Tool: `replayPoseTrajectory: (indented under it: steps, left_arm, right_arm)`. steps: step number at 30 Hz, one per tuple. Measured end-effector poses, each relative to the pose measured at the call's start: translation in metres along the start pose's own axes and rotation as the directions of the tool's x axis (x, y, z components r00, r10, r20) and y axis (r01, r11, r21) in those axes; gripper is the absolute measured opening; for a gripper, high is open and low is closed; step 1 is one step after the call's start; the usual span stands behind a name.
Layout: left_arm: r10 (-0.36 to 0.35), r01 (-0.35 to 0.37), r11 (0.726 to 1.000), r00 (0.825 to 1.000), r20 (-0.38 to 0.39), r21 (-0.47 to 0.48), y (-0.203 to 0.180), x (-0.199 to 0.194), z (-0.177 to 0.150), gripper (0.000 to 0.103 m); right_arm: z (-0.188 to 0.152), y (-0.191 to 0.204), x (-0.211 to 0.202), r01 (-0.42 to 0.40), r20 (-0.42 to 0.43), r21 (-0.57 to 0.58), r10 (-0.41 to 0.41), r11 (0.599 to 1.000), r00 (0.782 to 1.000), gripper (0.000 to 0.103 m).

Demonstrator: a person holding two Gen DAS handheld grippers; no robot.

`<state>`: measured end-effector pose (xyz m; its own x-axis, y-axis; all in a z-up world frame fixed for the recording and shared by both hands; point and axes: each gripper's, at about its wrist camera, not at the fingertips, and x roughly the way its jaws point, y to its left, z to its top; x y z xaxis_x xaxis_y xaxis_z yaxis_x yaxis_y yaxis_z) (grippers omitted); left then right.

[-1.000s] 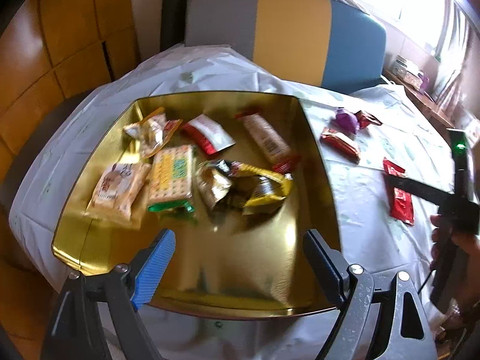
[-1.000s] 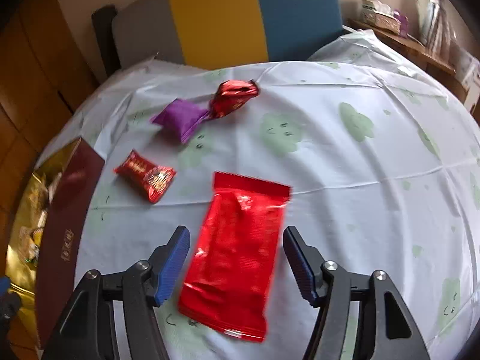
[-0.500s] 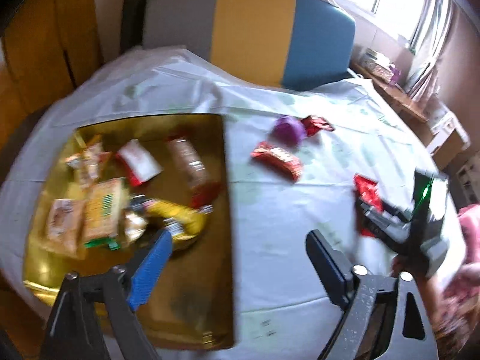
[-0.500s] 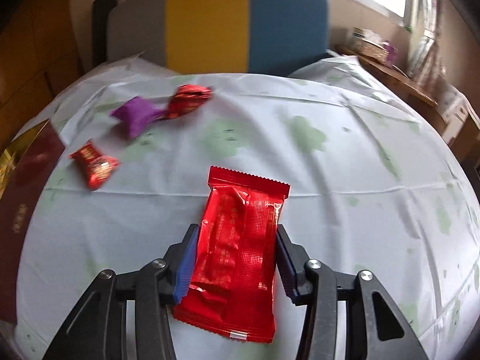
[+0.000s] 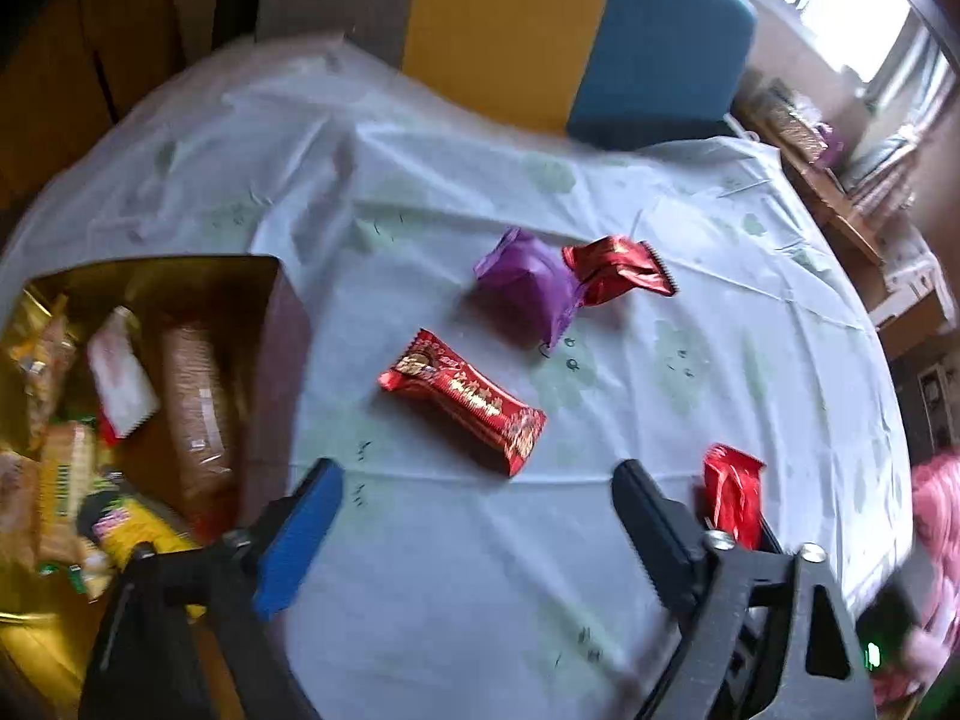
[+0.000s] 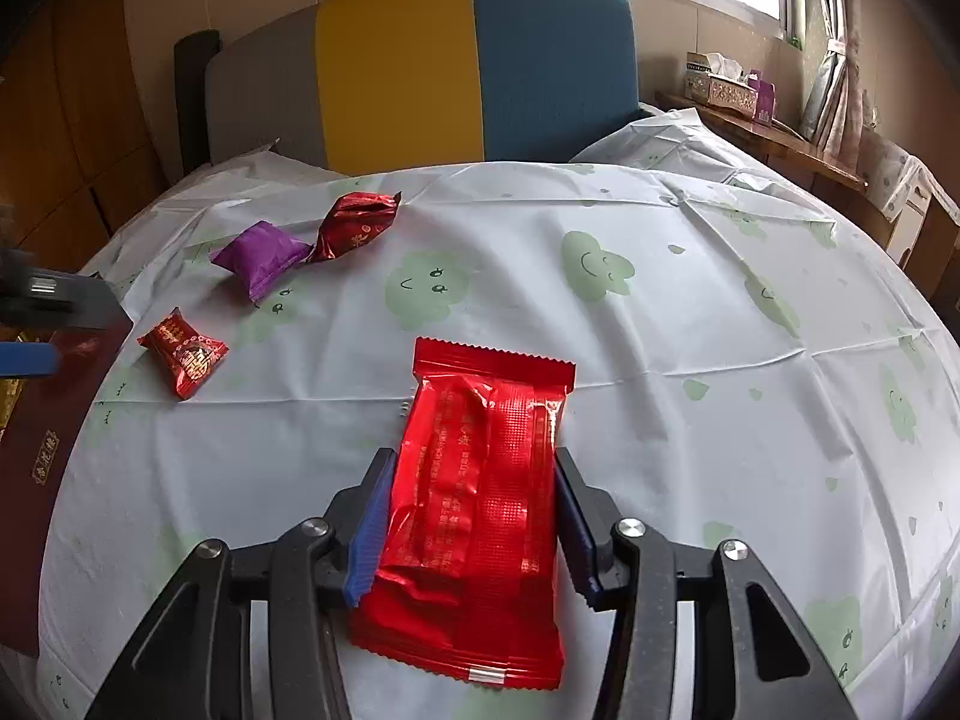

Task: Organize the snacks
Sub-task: 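Grasp the red-and-gold candy packet with the left tool while the right tool holds its packet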

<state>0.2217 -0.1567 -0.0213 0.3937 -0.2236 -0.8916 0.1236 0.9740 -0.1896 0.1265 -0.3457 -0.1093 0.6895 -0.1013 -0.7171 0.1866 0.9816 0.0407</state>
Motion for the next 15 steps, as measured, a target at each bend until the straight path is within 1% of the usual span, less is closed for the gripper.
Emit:
replayPoseTrajectory:
  steps: [1, 3, 4, 7, 9, 10, 11, 12, 14, 15]
  left_arm:
    - [-0.006, 0.006, 1.000, 1.000, -0.002, 0.002, -0.002, 0.006, 0.003, 0.075]
    - [0.000, 0.000, 1.000, 1.000, -0.007, 0.017, -0.006, 0.016, 0.010, 0.075]
    - [0.014, -0.014, 1.000, 1.000, -0.009, 0.021, -0.007, 0.022, 0.013, 0.075]
    - [0.046, -0.046, 0.999, 0.998, -0.032, -0.006, -0.003, 0.037, 0.023, 0.073]
    - [0.030, -0.032, 0.999, 0.998, -0.049, -0.042, 0.003, 0.046, 0.028, 0.064]
    - [0.023, -0.026, 0.999, 0.998, -0.058, -0.043, 0.005, 0.049, 0.028, 0.051]
    - [0.027, -0.029, 0.999, 0.998, -0.063, -0.034, 0.005, 0.051, 0.028, 0.042]
    - [0.043, -0.044, 0.999, 0.998, -0.056, -0.012, 0.004, 0.051, 0.027, 0.040]
    - [0.058, -0.056, 0.997, 0.998, -0.030, 0.061, -0.002, 0.050, 0.023, 0.033]
    - [0.061, -0.059, 0.994, 0.998, -0.020, 0.096, -0.005, 0.050, 0.020, 0.033]
  right_arm:
    - [0.000, 0.000, 0.000, 0.002, 0.002, -0.001, -0.002, 1.000, 1.000, 0.051]
    - [0.000, 0.001, 0.001, 0.001, 0.004, -0.001, -0.001, 1.000, 1.000, 0.051]
    - [0.000, 0.001, 0.001, -0.003, 0.006, 0.001, 0.003, 1.000, 1.000, 0.051]
    - [-0.001, -0.002, 0.002, -0.013, 0.011, 0.009, 0.013, 1.000, 1.000, 0.051]
    - [-0.001, -0.002, 0.002, -0.015, 0.013, 0.010, 0.014, 1.000, 1.000, 0.051]
    - [-0.001, -0.003, 0.002, -0.016, 0.014, 0.010, 0.015, 1.000, 1.000, 0.051]
    - [-0.001, -0.003, 0.002, -0.018, 0.014, 0.012, 0.018, 1.000, 1.000, 0.051]
    - [-0.001, -0.004, 0.002, -0.021, 0.016, 0.015, 0.021, 1.000, 1.000, 0.051]
    - [-0.001, -0.005, 0.002, -0.027, 0.018, 0.018, 0.027, 0.999, 0.999, 0.051]
    - [-0.001, -0.005, 0.002, -0.029, 0.019, 0.019, 0.029, 0.999, 0.999, 0.051]
